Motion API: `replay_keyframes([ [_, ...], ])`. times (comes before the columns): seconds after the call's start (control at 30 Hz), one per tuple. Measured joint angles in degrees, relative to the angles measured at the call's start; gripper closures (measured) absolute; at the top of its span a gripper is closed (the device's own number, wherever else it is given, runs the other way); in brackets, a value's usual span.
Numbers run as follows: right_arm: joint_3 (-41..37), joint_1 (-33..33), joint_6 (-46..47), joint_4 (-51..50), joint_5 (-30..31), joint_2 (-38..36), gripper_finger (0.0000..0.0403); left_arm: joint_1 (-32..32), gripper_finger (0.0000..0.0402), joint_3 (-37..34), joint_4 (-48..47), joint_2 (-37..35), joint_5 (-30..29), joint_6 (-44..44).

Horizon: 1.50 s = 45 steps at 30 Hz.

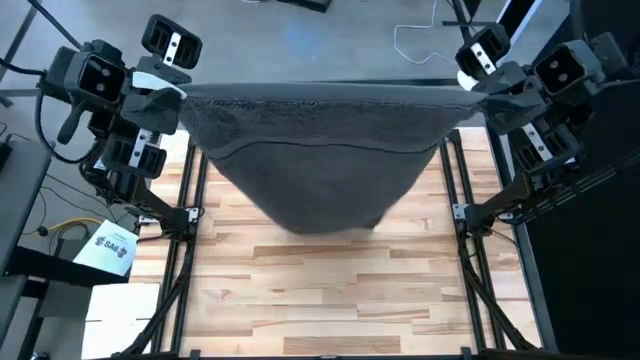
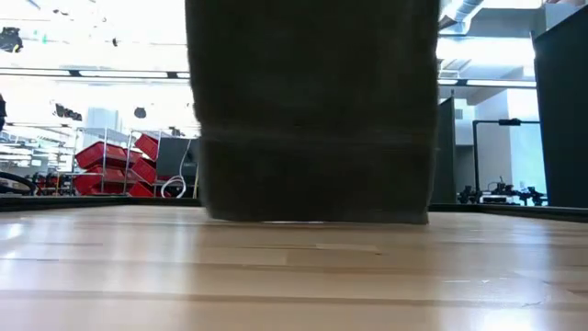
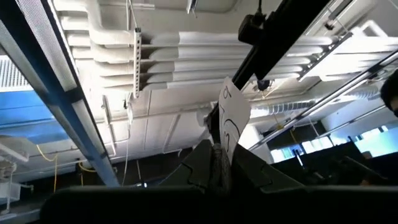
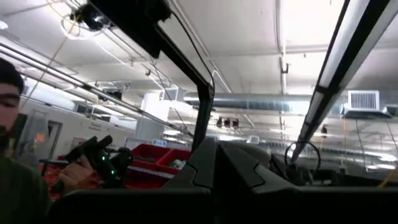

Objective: Roll towel
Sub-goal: Fold the black towel

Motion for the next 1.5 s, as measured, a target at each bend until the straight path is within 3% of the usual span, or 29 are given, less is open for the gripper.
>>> replay_keyframes([
  [0.2,0.68,0.62,0.44,6.55,-1.37,-1.02,0.0402,-0.66,0.0384,0.68,4.12,-0.84,-0.10,1.36],
  [0.33,0.50,-0.89,0.38,5.21,0.77,-1.11,0.0402,-0.31,0.0384,0.48,-0.26,-1.42,-5.21,6.90],
  [0.47,0.25,-5.12,0.39,-3.59,3.07,-0.73,0.0402,2.19,0.0384,0.33,-6.28,-1.24,-11.51,8.58],
  [0.57,0.28,-8.14,0.45,-14.00,4.45,0.04,0.0402,3.57,0.0384,0.40,-11.07,-1.48,-13.18,4.94],
  [0.77,-0.01,-13.56,-1.32,-35.07,4.39,5.37,0.0403,7.30,0.0384,0.31,-32.12,-1.19,-13.36,-7.38],
  [0.9,-0.07,-16.94,-2.66,-42.69,4.41,8.43,0.0403,11.45,0.0384,0.31,-46.83,0.33,-13.14,-14.48],
  [1.13,-0.02,-23.11,-5.68,-49.32,4.45,9.11,0.0403,19.26,0.0384,-1.19,-71.47,10.76,-13.27,-12.60],
  [1.27,-0.08,-25.14,-7.46,-54.11,4.32,7.91,0.0403,18.11,0.0384,-5.17,-90.68,18.30,-13.42,-3.91],
  [1.33,-1.55,-25.32,-7.91,-57.43,4.37,7.94,0.0403,15.38,0.0384,-11.58,-89.71,20.74,-13.99,-0.23],
  [1.5,-10.34,-24.03,-10.20,-60.96,4.28,8.38,0.0403,8.25,0.0384,-30.12,-84.96,19.13,-9.59,6.10],
])
